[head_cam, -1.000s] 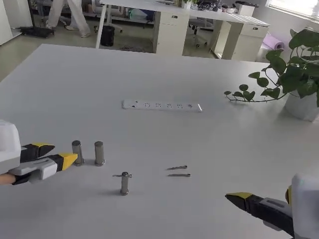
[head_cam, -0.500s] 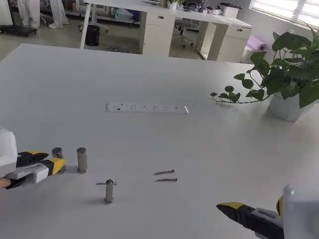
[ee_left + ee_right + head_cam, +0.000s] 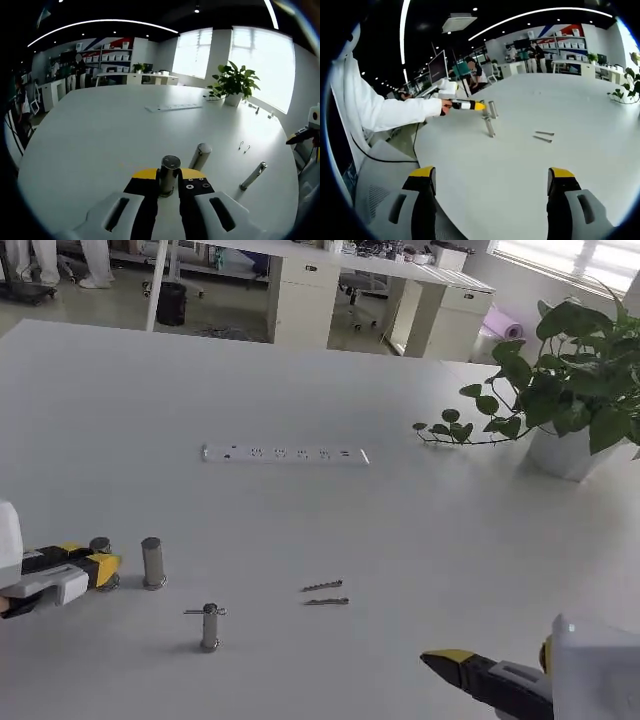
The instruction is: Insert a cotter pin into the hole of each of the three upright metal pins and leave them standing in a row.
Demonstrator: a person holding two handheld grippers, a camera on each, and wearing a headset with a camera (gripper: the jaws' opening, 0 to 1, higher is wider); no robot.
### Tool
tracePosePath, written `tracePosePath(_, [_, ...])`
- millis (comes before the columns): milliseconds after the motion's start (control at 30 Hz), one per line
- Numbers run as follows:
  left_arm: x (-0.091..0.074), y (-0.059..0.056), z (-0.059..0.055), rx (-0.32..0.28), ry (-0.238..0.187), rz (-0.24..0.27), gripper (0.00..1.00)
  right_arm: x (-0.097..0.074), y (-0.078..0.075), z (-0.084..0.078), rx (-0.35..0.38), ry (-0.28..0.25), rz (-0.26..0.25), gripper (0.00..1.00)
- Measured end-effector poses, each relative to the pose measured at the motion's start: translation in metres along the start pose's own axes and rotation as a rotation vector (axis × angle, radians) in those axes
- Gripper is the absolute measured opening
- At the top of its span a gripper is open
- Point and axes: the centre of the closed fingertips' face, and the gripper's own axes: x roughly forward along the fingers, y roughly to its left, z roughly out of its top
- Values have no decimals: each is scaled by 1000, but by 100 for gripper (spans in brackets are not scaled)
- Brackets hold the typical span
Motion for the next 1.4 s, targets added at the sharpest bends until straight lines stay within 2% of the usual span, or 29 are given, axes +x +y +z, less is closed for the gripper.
tracePosePath(67, [0,0,1,51,4,15,12,1,0,0,1,1,2,90])
tracePosePath(167, [0,1,1,65,7,27,11,2,2,-1,-1,2,5,90])
tracePosePath(200, [-1,2,2,54,7,37,11,2,2,0,-1,1,6,90])
tracePosePath(233, [-2,5,2,-6,6,57,11,2,3,0,-1,-1,8,90])
tracePosePath(267, [-2,5,2,-15,6,61,11,2,3,0,-1,-2,8,90])
tracePosePath(333, [-6,10,1,-43,25,104,10,2,4,0,-1,-3,10,90])
tracePosePath(367, [-9,14,0,-38,36,133,10,1,4,0,-3,-4,12,90])
tracePosePath(400, [-11,14,0,-52,39,142,10,1,5,0,-3,-4,14,89])
tracePosePath(467, [-18,12,2,-58,33,139,10,1,5,0,-7,-8,15,89])
tracePosePath(600, [-36,3,10,-29,26,138,10,1,7,2,-13,-23,14,89])
tracePosePath(733, [-55,-7,11,-16,49,155,10,3,8,2,-16,-35,16,89])
tracePosePath(800, [-63,-14,9,9,69,171,10,3,9,1,-19,-37,16,89])
tracePosePath(833, [-69,-20,6,71,92,177,10,3,10,1,-20,-42,16,89])
tracePosePath(900, [-74,-31,2,130,105,170,10,3,9,1,-16,-48,12,89])
tracePosePath(1067, [-83,-66,-5,113,103,161,10,0,11,2,-23,-59,21,89])
tracePosePath(1167, [-84,-87,-7,80,93,131,10,-1,11,2,-18,-66,21,89])
tracePosePath(1300, [-82,-104,-8,94,98,116,10,-1,13,2,-18,-74,28,88])
tracePosePath(1400, [-80,-120,-9,53,85,100,10,-1,14,0,-16,-74,25,88])
